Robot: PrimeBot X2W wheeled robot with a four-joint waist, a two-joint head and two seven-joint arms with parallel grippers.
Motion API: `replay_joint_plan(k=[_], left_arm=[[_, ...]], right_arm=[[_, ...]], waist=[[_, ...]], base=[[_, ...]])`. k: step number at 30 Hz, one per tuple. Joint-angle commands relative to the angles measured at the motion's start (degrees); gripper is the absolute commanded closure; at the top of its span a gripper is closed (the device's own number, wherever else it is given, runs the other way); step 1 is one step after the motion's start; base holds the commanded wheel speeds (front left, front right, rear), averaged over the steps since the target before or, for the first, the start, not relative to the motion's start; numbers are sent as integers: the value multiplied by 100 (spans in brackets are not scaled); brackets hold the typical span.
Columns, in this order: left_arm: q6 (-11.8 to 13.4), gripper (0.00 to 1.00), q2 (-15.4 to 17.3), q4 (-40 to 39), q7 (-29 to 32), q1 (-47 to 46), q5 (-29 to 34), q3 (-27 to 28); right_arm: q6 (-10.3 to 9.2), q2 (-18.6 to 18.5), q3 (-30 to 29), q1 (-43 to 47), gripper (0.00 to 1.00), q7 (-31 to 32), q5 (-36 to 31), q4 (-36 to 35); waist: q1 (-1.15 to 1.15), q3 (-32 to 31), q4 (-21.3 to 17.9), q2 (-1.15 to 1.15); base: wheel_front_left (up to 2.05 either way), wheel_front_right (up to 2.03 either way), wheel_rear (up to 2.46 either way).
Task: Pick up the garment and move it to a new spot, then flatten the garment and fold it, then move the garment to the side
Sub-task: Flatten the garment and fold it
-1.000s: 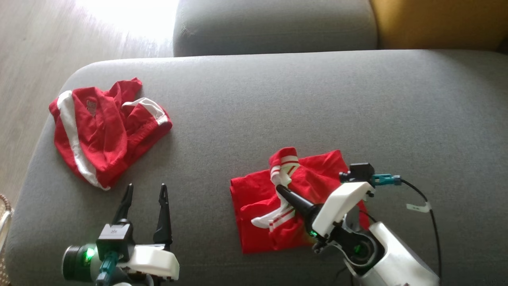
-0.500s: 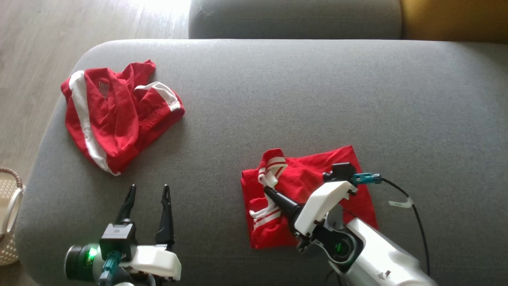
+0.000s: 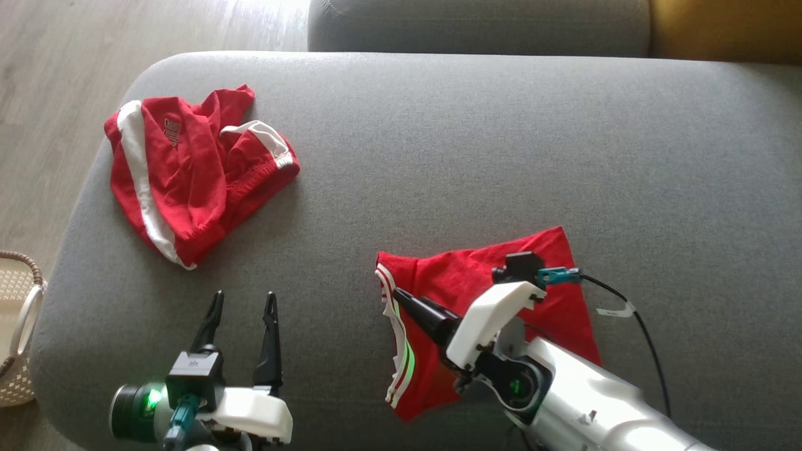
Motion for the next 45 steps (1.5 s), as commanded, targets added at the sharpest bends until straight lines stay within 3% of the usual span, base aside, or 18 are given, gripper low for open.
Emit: replay_joint_plan(k=[1, 7, 11, 15, 20, 26, 29, 35, 39, 45], left_arm=[[48, 0, -28, -148, -70, -288, -34, 188], [53, 0, -28, -152, -70, -245, -30, 212], [67, 0, -29, -228, -70, -223, -21, 264], [77, 0, -29, -331, -70, -220, -14, 331], [80, 0, -23, -428, -70, -214, -12, 455], [80, 0, -23, -518, -70, -187, 7, 545], [79, 0, -23, -541, -70, -175, 5, 573], [77, 0, -25, -566, -70, -149, -51, 621], [98, 0, -27, -538, -70, -99, -133, 657], [151, 0, -28, -589, -70, 42, -152, 580]], right_arm=[[0, 85, 119, -224, 0, -127, 159, -239], [0, 85, 521, -645, 0, -641, 265, -230], [0, 21, 667, -1119, 0, -1100, -312, 314], [0, -349, 601, -1497, 0, -1319, -1249, 751], [0, -1076, -637, -1468, 0, -1331, -2806, 487], [0, -1559, -2772, -215, 0, -1332, -5022, -736], [0, -1500, -3497, 389, 0, -1332, -5814, -1300], [0, -694, -5123, 2078, 0, -1333, -7418, -2900], [0, -322, -5425, 2756, 0, -1333, -8146, -3530], [0, -54, -5667, 3154, 0, -1333, -8464, -3948]], waist=[[0, -17, -12, 0], [0, -133, -85, 0], [0, -201, -185, 0], [0, -257, -288, 0], [0, -289, -426, 0], [0, -318, -524, 0], [0, -326, -543, 0], [0, -330, -562, 0], [0, -311, -579, 0], [0, -312, -576, 0]], base=[[0, 0, 0], [0, 0, 0], [0, 0, 0], [0, 0, 0], [0, 0, 0], [0, 0, 0], [0, 0, 0], [0, 0, 0], [0, 0, 0], [0, 0, 0]])
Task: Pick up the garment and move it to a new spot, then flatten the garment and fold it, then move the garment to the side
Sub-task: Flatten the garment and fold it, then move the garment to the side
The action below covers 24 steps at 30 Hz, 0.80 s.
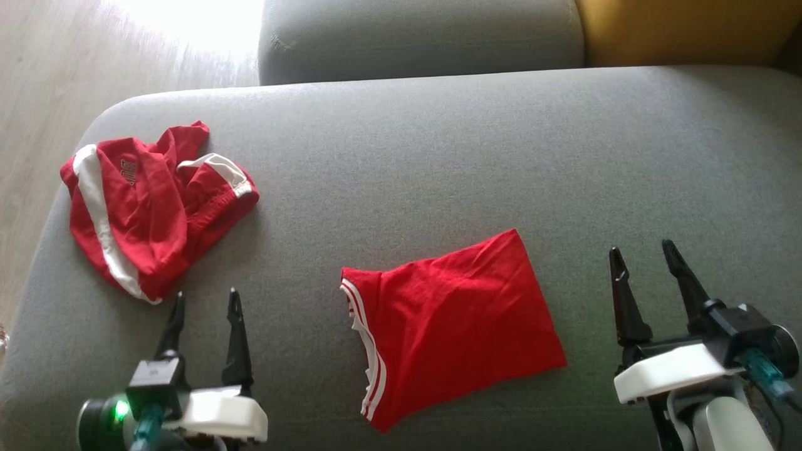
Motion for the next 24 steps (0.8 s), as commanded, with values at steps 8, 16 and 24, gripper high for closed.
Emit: replay_joint_plan(k=[8, 16, 24], left_arm=[[70, 0, -19, -212, -70, -119, -25, 70], [83, 0, -19, -205, -70, -117, -15, 44], [90, 0, -19, -187, -70, -130, -21, 14]], right_arm=[[-1, 90, 52, -38, 0, -53, -82, -320], [-1, 109, 18, -39, 0, -53, -138, -270], [-1, 116, 24, -43, 0, -53, -152, -221]], waist=[[0, 14, 55, 0], [0, 25, 74, 0], [0, 54, 73, 0]], base=[[0, 0, 0], [0, 0, 0], [0, 0, 0]])
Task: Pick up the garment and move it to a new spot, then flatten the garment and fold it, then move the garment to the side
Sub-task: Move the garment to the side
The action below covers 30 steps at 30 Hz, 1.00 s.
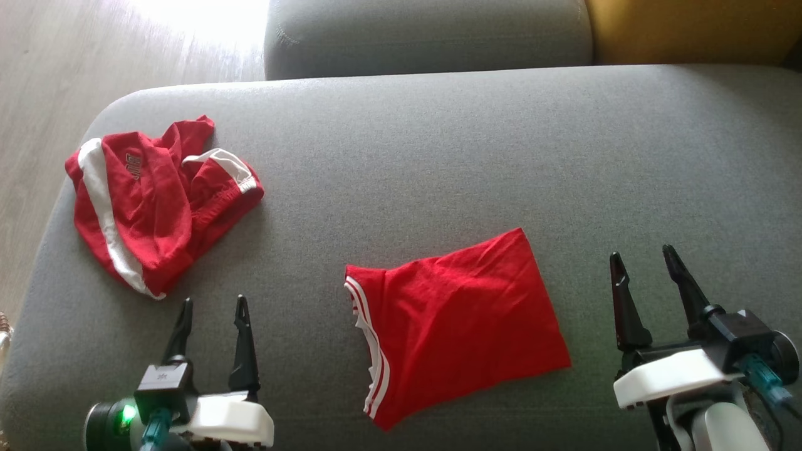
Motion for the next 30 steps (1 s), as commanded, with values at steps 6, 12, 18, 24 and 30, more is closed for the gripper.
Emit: replay_joint_plan(k=[6, 12, 18, 24, 30], left_arm=[[33, 0, -19, -156, -70, -224, -16, 119], [20, 0, -19, -135, -70, -218, -5, 121], [4, 0, -19, -99, -70, -216, -9, 105], [-97, 0, -19, 114, -70, -329, 143, -108], [-101, 0, -19, 160, -70, -553, 176, -251]], right_arm=[[-1, 8, 112, -148, 0, -53, -28, -136], [-1, 8, 106, -145, 0, -53, 30, -113], [-1, 9, 112, -125, 0, -53, 99, -24], [-1, -73, 496, -324, 0, 330, 745, 376], [-1, -307, 879, -753, 0, 1094, 1467, 689]], waist=[[0, 8, 9, 0], [0, 7, 8, 0], [0, -1, 24, 0], [0, 177, 92, 0], [0, 492, 175, 0]], base=[[0, 0, 0], [0, 0, 0], [0, 0, 0], [0, 0, 0], [0, 0, 0]])
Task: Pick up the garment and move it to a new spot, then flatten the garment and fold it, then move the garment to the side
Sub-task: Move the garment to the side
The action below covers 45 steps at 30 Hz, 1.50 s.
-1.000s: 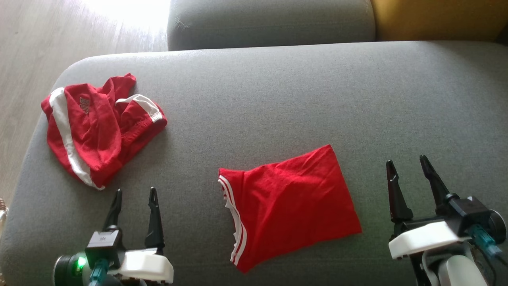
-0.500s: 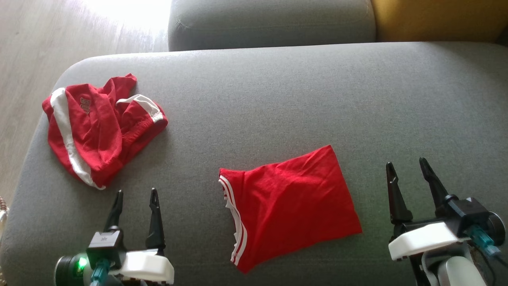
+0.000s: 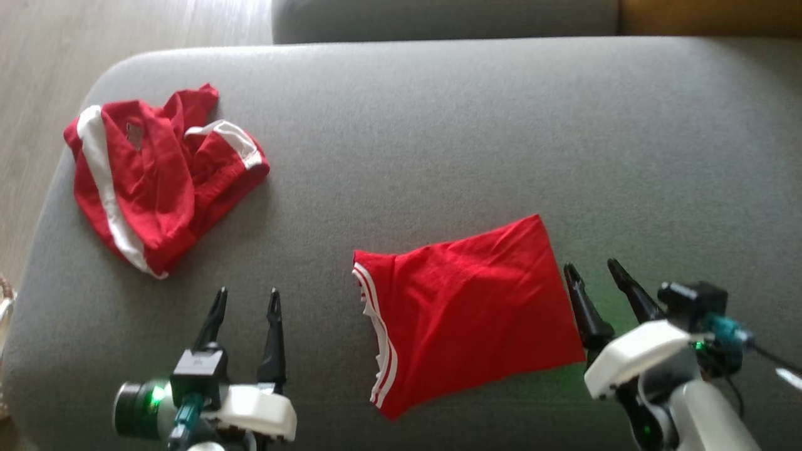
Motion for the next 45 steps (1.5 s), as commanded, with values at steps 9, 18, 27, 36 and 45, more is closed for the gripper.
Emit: replay_joint_plan(k=[9, 18, 27, 36, 45], left_arm=[[-7, 0, -18, -206, -70, -483, 95, 105], [1, 0, -18, -329, -70, -550, 113, 102], [3, 0, -18, -314, -70, -574, 136, 94], [21, 0, 75, -457, -70, -574, 274, -40], [-43, 0, 236, -649, -70, -818, 358, -238]], right_arm=[[-1, -338, 369, -760, 0, 791, 277, 586], [-1, -414, 733, -1131, 0, 1157, 517, 1118], [-1, -477, 1194, -1400, 100, 1289, 734, 1545], [-1, -852, 1730, -1713, 100, 948, 462, 1750], [-1, -1514, 2395, -2612, 100, 920, 298, 1717]], waist=[[0, 289, 119, 0], [0, 392, 164, 0], [0, 394, 161, 0], [0, 243, -111, 0], [0, 688, -839, 0]], base=[[0, 0, 0], [0, 0, 0], [0, 0, 0], [0, 0, 0], [0, 0, 0]])
